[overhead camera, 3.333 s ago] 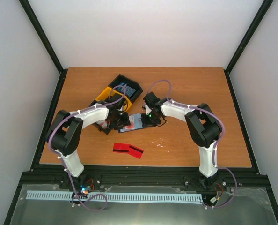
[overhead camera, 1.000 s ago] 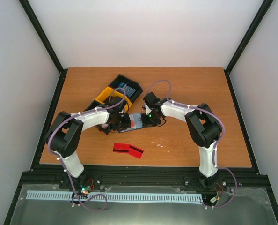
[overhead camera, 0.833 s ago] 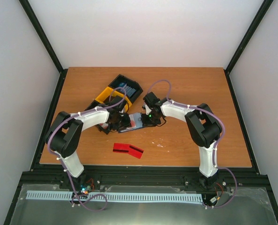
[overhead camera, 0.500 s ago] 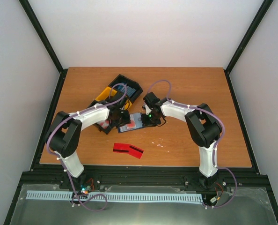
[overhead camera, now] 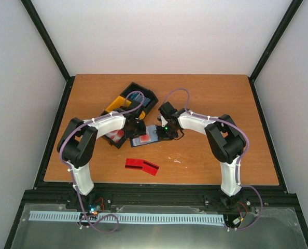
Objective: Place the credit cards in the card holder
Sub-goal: Insert the credit card into the card holder.
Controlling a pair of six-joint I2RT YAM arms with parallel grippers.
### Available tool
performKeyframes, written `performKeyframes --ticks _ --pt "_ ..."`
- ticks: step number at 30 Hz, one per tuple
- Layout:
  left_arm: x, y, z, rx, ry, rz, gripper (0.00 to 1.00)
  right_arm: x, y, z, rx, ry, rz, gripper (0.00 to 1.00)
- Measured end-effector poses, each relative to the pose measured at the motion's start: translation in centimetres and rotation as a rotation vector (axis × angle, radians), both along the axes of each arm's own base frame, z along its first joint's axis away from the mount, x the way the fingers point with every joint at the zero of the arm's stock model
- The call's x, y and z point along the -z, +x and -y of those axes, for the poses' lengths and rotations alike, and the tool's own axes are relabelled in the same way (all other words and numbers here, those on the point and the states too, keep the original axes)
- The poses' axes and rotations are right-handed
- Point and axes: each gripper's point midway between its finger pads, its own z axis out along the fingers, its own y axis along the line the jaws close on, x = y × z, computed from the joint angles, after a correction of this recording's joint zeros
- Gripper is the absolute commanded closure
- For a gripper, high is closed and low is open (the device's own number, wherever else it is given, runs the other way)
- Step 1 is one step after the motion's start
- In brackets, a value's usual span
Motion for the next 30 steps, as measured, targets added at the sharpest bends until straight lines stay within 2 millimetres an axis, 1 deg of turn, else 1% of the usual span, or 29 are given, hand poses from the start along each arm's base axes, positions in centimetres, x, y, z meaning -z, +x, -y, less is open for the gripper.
performKeyframes --ticks 2,4,8,16,21,25,27,30 --pt "0.0 0.0 0.1 0.007 -0.006 -0.001 0.67 0.0 0.0 0.0 0.000 0.000 0.000 0.82" --pt "-0.1 0.0 0.5 0.021 -0.020 0.002 0.70 0.0 0.0 0.0 0.000 0.000 0.000 0.82" --pt "0.1 0.3 1.2 0.042 -0.046 -0.003 0.70 0.0 0.0 0.0 0.000 0.000 0.000 0.82" --pt "0.0 0.5 2.6 0.083 -0.110 -0.004 0.63 0.0 0.0 0.0 0.000 -0.001 0.001 0.82" --pt "-0.1 0.6 3.7 0.119 -0.166 -0.002 0.61 0.0 0.0 0.0 0.001 -0.002 0.001 0.82" --pt "-0.1 0.6 3.7 0.123 -0.164 -0.002 0.55 0.0 0.0 0.1 0.002 -0.003 0.007 0.82" --pt "0.0 0.7 3.3 0.119 -0.144 0.001 0.50 -0.1 0.0 0.2 0.003 -0.003 0.017 0.82" --pt "-0.4 0.7 2.7 0.116 -0.112 0.017 0.47 -0.3 0.3 0.7 0.015 -0.024 0.041 0.81"
